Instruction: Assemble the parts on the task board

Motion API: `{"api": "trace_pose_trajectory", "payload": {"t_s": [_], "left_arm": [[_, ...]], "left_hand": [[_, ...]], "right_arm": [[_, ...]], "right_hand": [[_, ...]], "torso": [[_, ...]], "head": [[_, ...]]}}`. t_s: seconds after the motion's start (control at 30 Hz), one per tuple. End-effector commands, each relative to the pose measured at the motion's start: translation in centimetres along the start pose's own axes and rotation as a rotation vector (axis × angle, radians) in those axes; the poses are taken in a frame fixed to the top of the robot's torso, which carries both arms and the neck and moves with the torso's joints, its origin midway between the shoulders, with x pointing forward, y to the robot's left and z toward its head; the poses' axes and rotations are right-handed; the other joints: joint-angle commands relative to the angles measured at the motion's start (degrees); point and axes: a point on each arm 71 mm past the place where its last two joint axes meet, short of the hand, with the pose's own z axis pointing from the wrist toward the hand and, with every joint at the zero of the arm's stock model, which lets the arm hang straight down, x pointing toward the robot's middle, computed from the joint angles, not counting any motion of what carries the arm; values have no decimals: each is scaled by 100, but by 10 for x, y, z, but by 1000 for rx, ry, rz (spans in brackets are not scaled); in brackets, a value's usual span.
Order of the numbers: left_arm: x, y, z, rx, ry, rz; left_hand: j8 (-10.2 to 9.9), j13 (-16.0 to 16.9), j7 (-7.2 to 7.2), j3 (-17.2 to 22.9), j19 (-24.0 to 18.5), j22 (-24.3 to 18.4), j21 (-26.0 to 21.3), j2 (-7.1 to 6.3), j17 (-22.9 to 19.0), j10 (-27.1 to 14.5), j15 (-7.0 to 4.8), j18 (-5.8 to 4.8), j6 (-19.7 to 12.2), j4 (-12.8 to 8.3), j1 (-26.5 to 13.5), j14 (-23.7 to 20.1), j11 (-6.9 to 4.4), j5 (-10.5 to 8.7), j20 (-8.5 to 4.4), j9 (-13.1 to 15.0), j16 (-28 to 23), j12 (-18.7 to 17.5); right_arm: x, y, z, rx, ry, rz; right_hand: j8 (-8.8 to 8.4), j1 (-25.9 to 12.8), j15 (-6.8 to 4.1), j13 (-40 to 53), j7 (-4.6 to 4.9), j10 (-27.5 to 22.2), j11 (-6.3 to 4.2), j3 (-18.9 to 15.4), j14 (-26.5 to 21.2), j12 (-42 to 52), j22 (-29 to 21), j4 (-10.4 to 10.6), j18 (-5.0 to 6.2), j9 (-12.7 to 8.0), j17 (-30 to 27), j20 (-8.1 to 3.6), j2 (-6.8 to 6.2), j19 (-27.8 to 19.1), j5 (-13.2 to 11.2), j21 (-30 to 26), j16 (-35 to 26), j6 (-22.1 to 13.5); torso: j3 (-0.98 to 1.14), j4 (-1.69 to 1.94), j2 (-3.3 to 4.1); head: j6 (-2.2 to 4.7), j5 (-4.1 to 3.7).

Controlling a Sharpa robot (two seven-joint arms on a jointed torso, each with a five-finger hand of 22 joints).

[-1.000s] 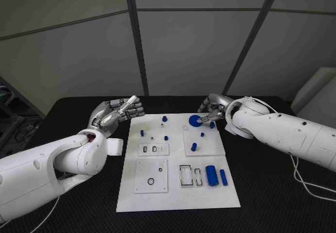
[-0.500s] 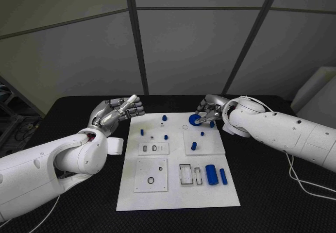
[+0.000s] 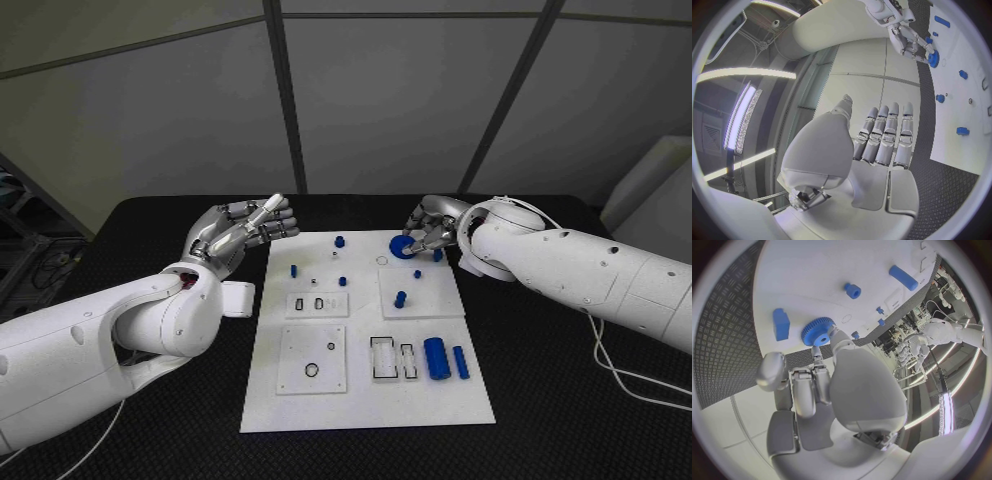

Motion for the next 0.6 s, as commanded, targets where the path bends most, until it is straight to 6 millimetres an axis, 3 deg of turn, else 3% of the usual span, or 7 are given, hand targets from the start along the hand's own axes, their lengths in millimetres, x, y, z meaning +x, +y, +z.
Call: {"api": "trace_pose_trajectory", "payload": {"t_s": [0.03,0.43,0.6], "left_arm": [[2,-1,0,7,17,1],[1,-1,0,4,17,1],[1,-1,0,4,18,1]], "left_hand": [[-22,4,-1,12,-15,-6,-8,27,3,32,8,92,27,-35,-13,43,2,-24,-7,2,-33,5],[-32,0,2,14,-4,-6,-2,32,1,27,9,93,24,-44,-11,42,4,-23,-8,-1,-40,-4],[-32,0,2,14,-4,-6,-2,32,1,27,9,93,24,-44,-11,42,4,-23,-8,-1,-40,-4]], "right_arm": [[0,0,0,2,10,-40],[1,1,2,1,14,-86],[1,4,2,-9,10,-88]], "right_hand": [[43,81,27,766,-11,135,10,39,564,42,23,-30,-77,0,1309,9,-10,53,-5,34,30,27],[59,174,36,779,-1,127,19,72,570,52,71,-111,-85,-10,1343,16,8,66,-9,64,42,6],[118,199,36,818,-9,146,14,110,572,82,94,-140,-88,3,1352,19,72,70,1,79,46,87]], "torso": [[2,-2,2],[4,-4,3],[2,-3,6]], "head": [[-10,-4],[-23,-5],[-27,-10]]}}
